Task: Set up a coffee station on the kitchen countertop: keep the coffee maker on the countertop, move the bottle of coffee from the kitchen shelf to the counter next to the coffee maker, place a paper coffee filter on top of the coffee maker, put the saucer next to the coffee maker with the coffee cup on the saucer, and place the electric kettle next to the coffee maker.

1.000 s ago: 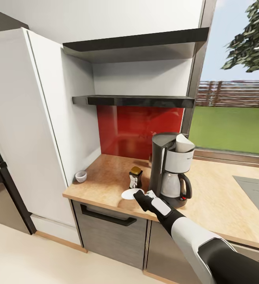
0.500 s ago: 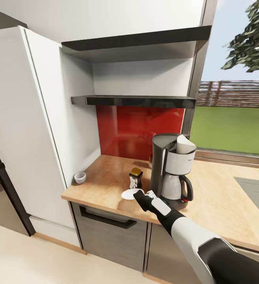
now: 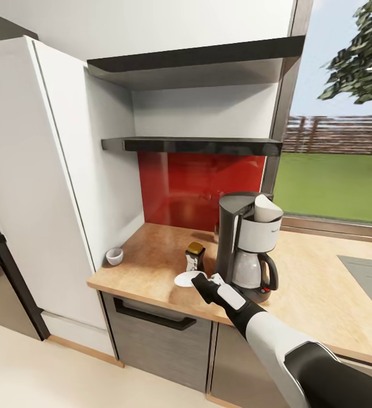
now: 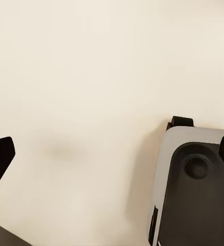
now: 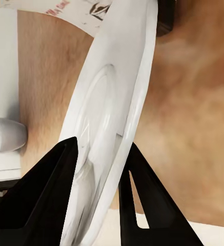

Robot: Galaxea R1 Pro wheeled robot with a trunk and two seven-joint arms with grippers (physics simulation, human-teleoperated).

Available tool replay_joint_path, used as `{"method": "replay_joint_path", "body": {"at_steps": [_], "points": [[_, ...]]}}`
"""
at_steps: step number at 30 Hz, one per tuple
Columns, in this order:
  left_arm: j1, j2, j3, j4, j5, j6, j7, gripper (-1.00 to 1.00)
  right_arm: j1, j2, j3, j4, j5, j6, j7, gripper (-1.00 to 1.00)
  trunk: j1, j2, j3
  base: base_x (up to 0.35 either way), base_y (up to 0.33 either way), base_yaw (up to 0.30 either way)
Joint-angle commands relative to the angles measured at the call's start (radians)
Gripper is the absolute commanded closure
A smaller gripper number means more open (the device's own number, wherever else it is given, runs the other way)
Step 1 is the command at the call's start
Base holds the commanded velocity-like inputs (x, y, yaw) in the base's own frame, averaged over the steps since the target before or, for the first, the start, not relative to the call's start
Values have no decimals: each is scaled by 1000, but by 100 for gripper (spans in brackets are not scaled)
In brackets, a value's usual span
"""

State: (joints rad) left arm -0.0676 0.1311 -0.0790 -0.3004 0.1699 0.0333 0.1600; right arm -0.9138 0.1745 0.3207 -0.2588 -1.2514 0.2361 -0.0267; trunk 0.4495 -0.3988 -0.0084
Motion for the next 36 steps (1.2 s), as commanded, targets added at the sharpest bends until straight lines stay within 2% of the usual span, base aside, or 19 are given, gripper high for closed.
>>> {"method": "replay_joint_path", "body": {"at_steps": [1, 3, 4, 25, 36], "points": [[0, 1, -8, -2, 10, 4, 6, -100, -1, 0, 2, 0, -3, 2, -2, 100, 0, -1, -1, 8, 0, 0], [0, 1, -8, -2, 10, 4, 6, -100, -1, 0, 2, 0, -3, 2, -2, 100, 0, -1, -1, 4, 0, 0], [0, 1, -8, -2, 10, 4, 6, -100, -1, 0, 2, 0, -3, 1, -2, -100, 0, -1, -1, 2, 0, 0], [0, 0, -8, -2, 10, 3, 6, -100, -1, 0, 1, 0, -2, 2, -2, -100, 0, -1, -1, -1, 0, 0], [0, 2, -7, -2, 11, 2, 6, -100, -1, 0, 2, 0, -2, 2, -2, -100, 0, -1, -1, -100, -34, 0]]}}
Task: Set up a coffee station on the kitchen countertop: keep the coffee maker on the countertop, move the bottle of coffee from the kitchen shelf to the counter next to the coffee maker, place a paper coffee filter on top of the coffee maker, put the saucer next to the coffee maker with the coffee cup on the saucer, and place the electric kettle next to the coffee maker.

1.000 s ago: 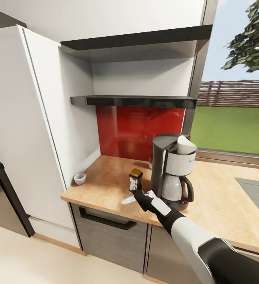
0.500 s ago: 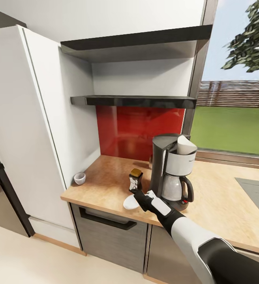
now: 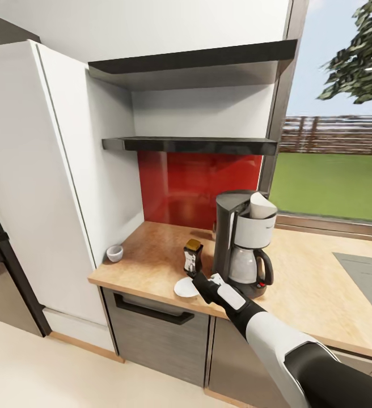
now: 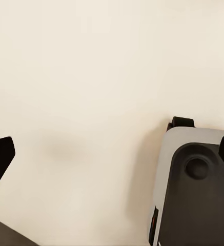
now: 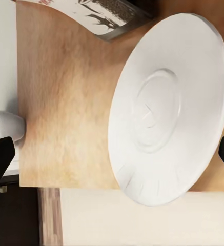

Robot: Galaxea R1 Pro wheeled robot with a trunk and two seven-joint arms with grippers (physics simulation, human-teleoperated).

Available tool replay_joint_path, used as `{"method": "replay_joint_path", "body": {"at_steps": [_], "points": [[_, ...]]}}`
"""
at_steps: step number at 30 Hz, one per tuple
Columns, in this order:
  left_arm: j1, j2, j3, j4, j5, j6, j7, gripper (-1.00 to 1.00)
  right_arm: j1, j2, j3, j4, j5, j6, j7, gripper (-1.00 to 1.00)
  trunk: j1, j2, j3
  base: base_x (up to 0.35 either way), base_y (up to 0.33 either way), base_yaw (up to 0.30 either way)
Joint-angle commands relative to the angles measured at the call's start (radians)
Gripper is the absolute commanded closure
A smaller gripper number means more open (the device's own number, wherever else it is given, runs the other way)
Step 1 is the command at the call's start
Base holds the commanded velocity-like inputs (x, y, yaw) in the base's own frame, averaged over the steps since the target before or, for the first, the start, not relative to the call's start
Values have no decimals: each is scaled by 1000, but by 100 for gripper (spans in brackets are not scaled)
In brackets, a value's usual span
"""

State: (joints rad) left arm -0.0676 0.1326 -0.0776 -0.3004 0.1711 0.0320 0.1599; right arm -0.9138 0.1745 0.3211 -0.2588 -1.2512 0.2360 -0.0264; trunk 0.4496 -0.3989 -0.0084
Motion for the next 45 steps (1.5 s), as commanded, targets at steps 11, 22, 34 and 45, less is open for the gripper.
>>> {"method": "replay_joint_path", "body": {"at_steps": [11, 22, 34, 45], "points": [[0, -1, -10, -2, 9, 3, 6, -100, 0, 0, 2, 0, -1, 2, -3, -100, 0, -1, -1, -61, -38, 0], [0, 0, -8, -2, 10, 6, 7, -100, 0, 0, 3, 1, -1, 2, -3, -100, 0, -1, -1, -254, -62, 0], [0, -3, -4, -4, 10, 7, 6, -100, 0, 0, 5, 32, 1, 2, -2, -100, 0, -1, -1, -175, 0, 0], [-1, -3, -2, -14, 13, 6, 17, -100, 42, 0, 8, 211, 31, -54, 9, -100, 0, -1, -1, -84, 0, 0]]}}
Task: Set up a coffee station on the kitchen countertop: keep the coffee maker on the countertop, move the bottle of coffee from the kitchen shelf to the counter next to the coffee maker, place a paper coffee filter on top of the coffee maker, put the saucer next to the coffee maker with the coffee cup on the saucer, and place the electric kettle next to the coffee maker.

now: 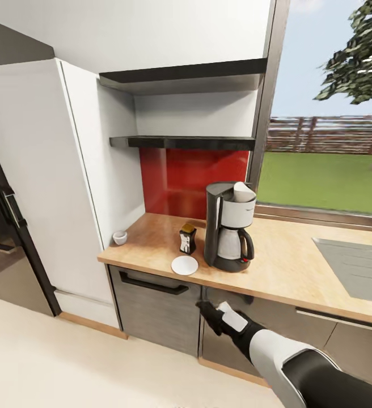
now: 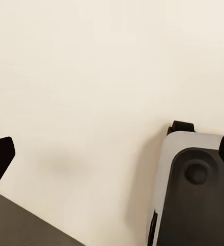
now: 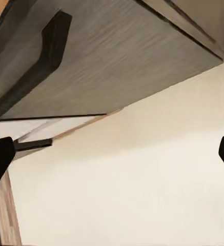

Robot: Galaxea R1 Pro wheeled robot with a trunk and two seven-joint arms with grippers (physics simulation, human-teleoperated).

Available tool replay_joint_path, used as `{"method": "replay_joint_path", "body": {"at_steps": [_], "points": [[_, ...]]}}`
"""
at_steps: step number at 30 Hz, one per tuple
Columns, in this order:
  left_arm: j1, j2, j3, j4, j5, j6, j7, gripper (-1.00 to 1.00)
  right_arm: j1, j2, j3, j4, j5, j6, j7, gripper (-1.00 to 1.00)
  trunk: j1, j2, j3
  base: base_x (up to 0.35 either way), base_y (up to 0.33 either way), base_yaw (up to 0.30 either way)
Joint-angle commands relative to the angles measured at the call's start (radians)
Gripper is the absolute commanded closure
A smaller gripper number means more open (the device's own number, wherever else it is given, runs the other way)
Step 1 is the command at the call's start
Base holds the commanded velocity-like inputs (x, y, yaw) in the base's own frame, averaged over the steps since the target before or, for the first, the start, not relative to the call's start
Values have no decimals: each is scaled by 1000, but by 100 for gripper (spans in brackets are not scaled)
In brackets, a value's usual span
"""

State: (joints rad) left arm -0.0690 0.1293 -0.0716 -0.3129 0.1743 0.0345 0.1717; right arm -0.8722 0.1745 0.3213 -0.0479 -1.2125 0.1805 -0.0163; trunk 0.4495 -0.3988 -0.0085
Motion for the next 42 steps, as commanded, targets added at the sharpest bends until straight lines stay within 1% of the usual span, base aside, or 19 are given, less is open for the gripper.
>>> {"method": "replay_joint_path", "body": {"at_steps": [1, 2, 3, 4, 5, 6, 7, 9, 11, 13, 14, 17, 20, 27, 31, 36, 38, 39, 42], "points": [[0, 0, -6, -2, 12, 2, 8, -100, 46, 0, 9, 13, 60, -50, -2, -100, 0, -1, -1, -3, 0, 0], [0, 0, -6, -2, 12, 2, 8, -100, 59, 0, 9, 15, 85, -63, -2, -100, 0, -1, -1, -2, 0, 0], [0, -1, -5, -2, 12, 1, 8, -100, 99, 0, 9, 18, 175, -100, -3, -100, 0, -1, -1, -1, 0, 0], [0, -1, -5, -2, 12, 0, 8, -100, 127, 0, 8, 19, 243, -121, -5, -100, 0, -1, -1, 0, 0, 0], [0, -3, -4, -2, 12, 0, 7, -100, 141, 0, 8, 20, 278, -130, -5, -100, 0, -1, -1, 0, 0, 0], [0, -9, -4, -2, 12, 0, 6, -100, 181, 0, 8, 21, 381, -154, -7, -100, 0, -1, -1, 0, 0, 0], [0, -13, -5, -2, 11, -1, 5, -100, 203, 0, 8, 21, 444, -167, -8, -100, 0, -1, -1, 0, 0, 0], [0, -17, -6, -2, 11, -1, 5, -100, 221, 0, 8, 21, 503, -178, -9, -100, 0, -1, -1, 0, 0, 0], [0, -21, -7, -2, 10, -1, 3, -100, 248, -8, 8, 22, 606, -190, -11, -100, 0, -1, -1, 0, 0, 0], [0, -23, -7, -1, 10, -1, 2, -100, 274, -50, 8, 22, 685, -195, -12, -100, 0, -1, -1, 0, 0, 0], [0, -23, -7, -1, 10, -1, 1, -100, 279, -60, 8, 22, 701, -195, -12, -100, 0, -1, -1, 0, 0, 0], [0, -25, -7, 5, 9, 0, 0, -100, 321, -116, 8, 22, 782, -196, -13, -100, 0, -1, -1, 0, 0, 0], [0, -24, -7, 10, 9, 2, -1, -100, 355, -156, 8, 22, 825, -197, -10, -100, 0, -1, -1, 0, 0, 0], [1, -23, -7, 44, 9, -1, -2, -100, 374, -174, 8, 22, 903, -197, -3, -100, 0, -1, -1, 0, 0, 0], [2, -23, -6, 68, 9, -4, -3, -100, 375, -169, 8, 19, 913, -197, -4, -100, 0, -1, -1, 0, 0, 0], [2, -24, -4, 69, 11, -4, -5, -100, 375, -167, 7, 19, 909, -197, -4, -100, 0, -1, -1, 0, 0, 0], [2, -30, -4, 68, 11, -4, -6, -100, 375, -166, 7, 19, 909, -197, -5, -100, 0, -1, -1, 0, 0, 0], [2, -42, -4, 69, 10, -4, -7, -100, 375, -166, 7, 20, 909, -196, -10, -100, 0, -1, -1, 0, 0, -42], [2, -42, -5, 70, 10, -4, -8, -100, 376, -167, 6, 20, 910, -196, -8, -100, 0, -1, 0, 0, 0, -155]]}}
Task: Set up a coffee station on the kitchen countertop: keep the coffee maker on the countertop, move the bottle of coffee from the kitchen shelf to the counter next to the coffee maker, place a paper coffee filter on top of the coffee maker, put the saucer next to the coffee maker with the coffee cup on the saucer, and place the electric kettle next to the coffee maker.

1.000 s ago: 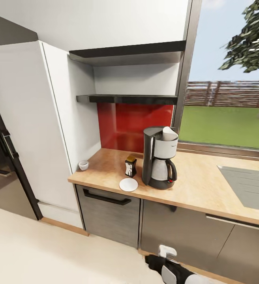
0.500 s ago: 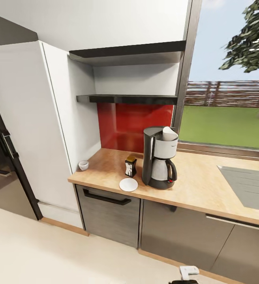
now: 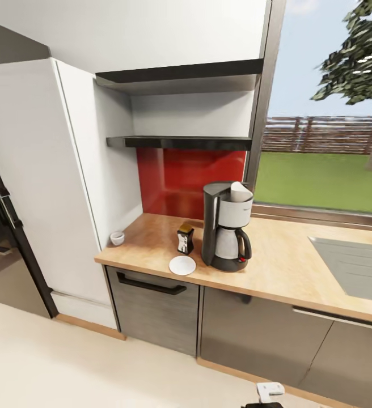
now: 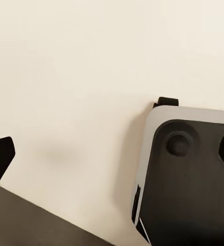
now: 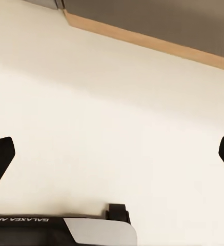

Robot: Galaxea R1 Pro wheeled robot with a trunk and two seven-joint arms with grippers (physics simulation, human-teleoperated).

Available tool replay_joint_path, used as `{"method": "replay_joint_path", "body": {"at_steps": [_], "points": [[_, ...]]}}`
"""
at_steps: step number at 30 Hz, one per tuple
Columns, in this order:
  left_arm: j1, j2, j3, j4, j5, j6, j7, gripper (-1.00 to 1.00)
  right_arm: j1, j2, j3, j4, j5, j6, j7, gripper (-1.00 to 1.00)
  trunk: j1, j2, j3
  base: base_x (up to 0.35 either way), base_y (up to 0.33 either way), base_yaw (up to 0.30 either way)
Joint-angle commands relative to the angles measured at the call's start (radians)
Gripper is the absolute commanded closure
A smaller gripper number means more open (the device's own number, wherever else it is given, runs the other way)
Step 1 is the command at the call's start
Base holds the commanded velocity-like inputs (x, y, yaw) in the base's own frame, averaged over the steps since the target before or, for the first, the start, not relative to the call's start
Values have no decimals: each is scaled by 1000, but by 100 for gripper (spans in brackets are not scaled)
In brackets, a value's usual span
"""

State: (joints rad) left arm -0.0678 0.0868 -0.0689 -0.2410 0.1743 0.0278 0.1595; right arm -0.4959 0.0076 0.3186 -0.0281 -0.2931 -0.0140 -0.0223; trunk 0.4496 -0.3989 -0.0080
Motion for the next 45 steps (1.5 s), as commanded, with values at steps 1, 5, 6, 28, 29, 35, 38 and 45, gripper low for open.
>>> {"method": "replay_joint_path", "body": {"at_steps": [1, 5, 6, 28, 29, 35, 38, 45], "points": [[0, 1, -8, -2, 9, 3, 5, -100, 0, 0, 8, 1, -9, -1, -2, -100, 0, -1, -1, 0, 0, -237], [0, 0, -9, 0, 8, 4, 5, -100, 5, 0, 8, 1, -9, -1, -2, -100, 0, -1, 1, 0, 0, -266], [0, 0, -9, 0, 9, 4, 6, -100, 6, 0, 8, 1, -9, -2, -2, -100, 0, -1, 1, 0, 0, -284], [0, -21, -8, 2, 11, 3, 5, -100, 20, -1, 8, 2, -9, -3, 0, -100, 0, -1, 1, 0, 0, -298], [0, -22, -9, 3, 11, 4, 5, -100, 24, -1, 8, 1, -9, -3, 0, -100, 0, -1, 1, 0, 0, -300], [0, -22, -12, 37, 4, 3, 5, -100, 38, -24, 9, 3, -5, -2, -1, -100, 0, -1, 1, 0, 0, -300], [0, -22, -14, 41, 2, 3, 5, -100, 151, -94, 10, 2, -3, -16, 2, -100, 0, -1, 1, 0, 0, -300], [0, -22, -13, 42, -12, 3, 5, -100, 296, -107, 12, -1, -6, -169, 4, -100, 0, -1, 1, 0, 0, -300]]}}
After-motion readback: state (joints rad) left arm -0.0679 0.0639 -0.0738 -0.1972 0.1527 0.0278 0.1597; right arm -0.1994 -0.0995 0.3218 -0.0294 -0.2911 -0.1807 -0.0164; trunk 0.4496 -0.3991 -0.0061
